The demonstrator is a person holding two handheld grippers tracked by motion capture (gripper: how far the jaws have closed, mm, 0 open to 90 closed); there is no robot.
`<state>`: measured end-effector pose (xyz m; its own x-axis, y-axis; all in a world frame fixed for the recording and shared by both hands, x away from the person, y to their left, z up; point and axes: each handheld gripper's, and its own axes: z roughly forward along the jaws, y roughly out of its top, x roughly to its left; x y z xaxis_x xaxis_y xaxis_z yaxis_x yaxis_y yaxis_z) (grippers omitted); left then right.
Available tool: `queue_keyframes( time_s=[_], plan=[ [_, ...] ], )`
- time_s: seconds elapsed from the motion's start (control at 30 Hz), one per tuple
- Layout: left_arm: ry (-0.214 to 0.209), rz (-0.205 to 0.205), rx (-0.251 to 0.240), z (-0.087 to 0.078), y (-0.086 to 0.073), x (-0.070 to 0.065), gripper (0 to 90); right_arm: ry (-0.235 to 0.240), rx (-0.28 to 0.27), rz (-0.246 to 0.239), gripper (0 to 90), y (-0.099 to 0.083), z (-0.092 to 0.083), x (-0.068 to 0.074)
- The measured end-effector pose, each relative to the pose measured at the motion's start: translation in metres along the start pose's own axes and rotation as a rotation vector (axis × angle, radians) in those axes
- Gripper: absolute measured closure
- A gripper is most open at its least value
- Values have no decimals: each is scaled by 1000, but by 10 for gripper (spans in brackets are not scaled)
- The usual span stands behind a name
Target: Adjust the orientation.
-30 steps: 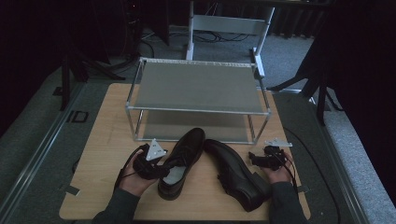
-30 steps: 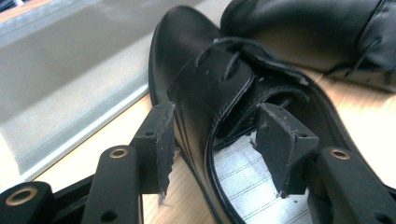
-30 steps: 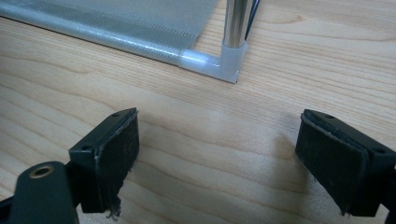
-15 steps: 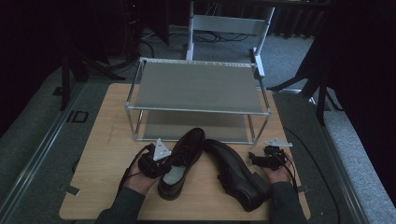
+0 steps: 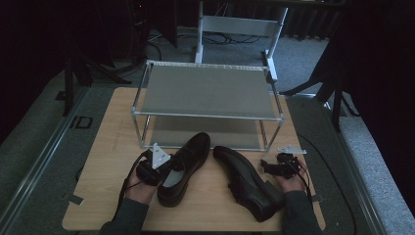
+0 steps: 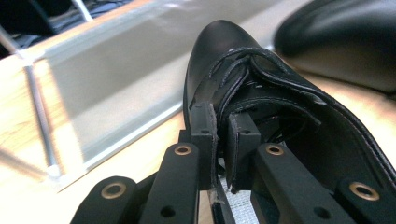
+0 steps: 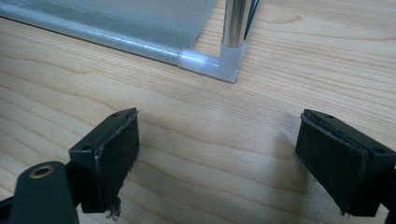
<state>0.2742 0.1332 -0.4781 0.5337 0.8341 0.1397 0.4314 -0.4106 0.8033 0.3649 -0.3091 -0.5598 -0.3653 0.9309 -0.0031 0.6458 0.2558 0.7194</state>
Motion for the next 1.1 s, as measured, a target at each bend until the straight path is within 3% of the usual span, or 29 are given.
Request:
queue_keyframes(
  time_s=[0.13,0.17,0.3,0.33,0.4,0.47,0.63,0.7,0.77,0.87,1.03,1.1],
  plan=[
    [59,-5,20,-3,-4,2,840,0,0,0,131,0,0,0],
    [57,-6,22,-4,-6,2,839,0,0,-1,131,0,0,0],
    [10,-3,47,-2,-10,-1,797,-1,0,-1,132,0,0,0],
    [20,0,43,-2,-11,-3,772,-1,0,-1,132,0,0,0],
    [-7,-36,47,-3,-13,0,724,-1,0,-1,133,0,0,0],
    [-31,-70,37,-6,-14,5,626,-1,0,-1,133,0,0,0],
    [-86,-81,-8,-25,-11,9,474,0,0,0,133,0,0,0],
    [-95,-95,-32,-34,-8,12,471,0,0,-1,133,0,0,0],
    [-61,-94,-34,-42,-7,15,476,0,0,-1,133,0,0,0],
    [-44,-113,-34,-47,-11,22,510,0,0,-1,133,0,0,0],
    [-23,-149,18,-41,-28,36,539,0,-1,-2,137,0,0,0],
    [-23,-160,44,-35,-37,39,548,-2,-1,0,202,0,-2,-1]
  ],
)
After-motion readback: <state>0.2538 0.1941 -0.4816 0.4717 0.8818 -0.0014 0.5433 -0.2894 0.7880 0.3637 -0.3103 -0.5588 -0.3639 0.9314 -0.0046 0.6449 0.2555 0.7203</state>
